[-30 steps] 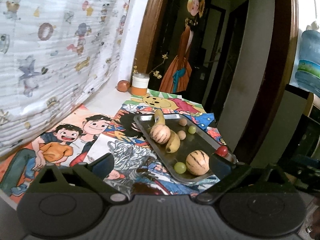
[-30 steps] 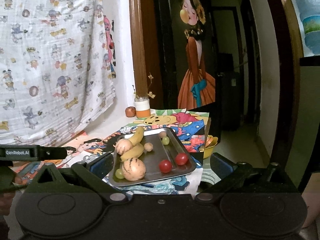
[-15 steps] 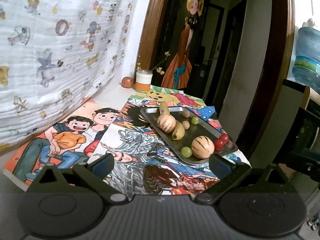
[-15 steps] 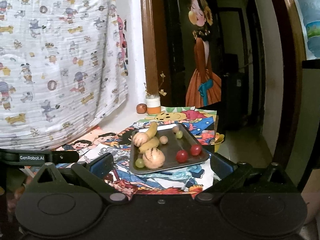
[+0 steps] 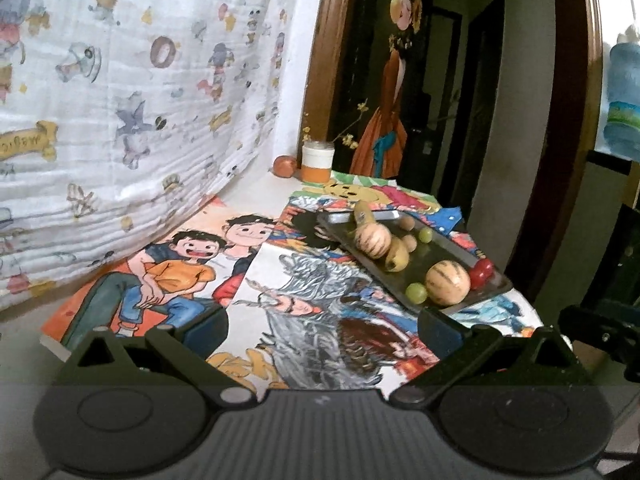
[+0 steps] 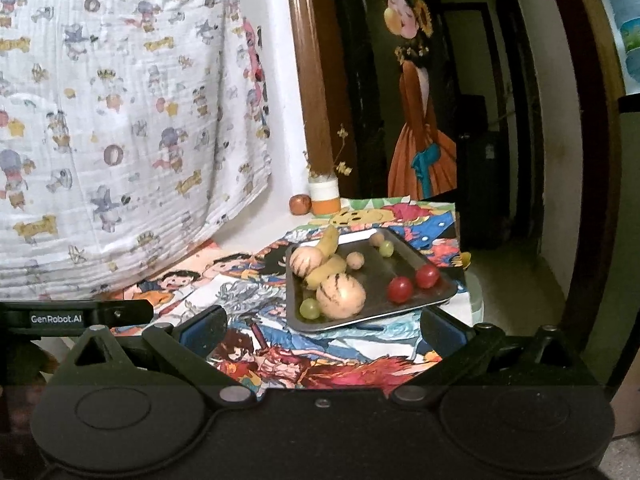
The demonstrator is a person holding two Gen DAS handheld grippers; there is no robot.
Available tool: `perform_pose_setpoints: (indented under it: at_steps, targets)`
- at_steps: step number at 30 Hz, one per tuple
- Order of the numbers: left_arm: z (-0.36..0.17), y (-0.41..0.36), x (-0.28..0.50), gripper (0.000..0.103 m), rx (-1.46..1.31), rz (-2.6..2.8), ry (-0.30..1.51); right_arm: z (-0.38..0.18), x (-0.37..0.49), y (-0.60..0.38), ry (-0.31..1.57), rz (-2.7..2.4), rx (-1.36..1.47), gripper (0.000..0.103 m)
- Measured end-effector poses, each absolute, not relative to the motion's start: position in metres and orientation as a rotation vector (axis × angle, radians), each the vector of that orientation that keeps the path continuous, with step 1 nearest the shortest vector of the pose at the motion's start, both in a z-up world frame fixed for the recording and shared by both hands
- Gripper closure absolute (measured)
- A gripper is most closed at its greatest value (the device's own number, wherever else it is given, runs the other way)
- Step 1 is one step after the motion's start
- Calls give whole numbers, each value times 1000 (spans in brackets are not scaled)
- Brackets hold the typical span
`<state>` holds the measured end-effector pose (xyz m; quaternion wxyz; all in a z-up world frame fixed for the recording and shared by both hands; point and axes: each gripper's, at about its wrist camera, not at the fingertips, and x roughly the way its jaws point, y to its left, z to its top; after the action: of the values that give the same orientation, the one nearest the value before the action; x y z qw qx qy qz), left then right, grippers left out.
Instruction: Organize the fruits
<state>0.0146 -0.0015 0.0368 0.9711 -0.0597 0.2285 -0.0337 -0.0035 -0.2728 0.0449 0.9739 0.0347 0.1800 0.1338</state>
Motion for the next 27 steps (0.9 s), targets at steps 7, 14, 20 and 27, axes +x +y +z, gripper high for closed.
perform_pose_setpoints:
  at_steps: [7,14,20,27]
  targets:
    - [26,4,21,0,-120,-46,483,38,15,-263,381,297,49,0]
    - [19,10,25,0,-125,-27,465,23,18,-258,361,263,16,0]
    - [13,9,20,0,-109,-33,439,13,13,-258,358,252,8,0]
    - [7,9,17,0,-92,-34,456,10,12,-258,365,260,8,0]
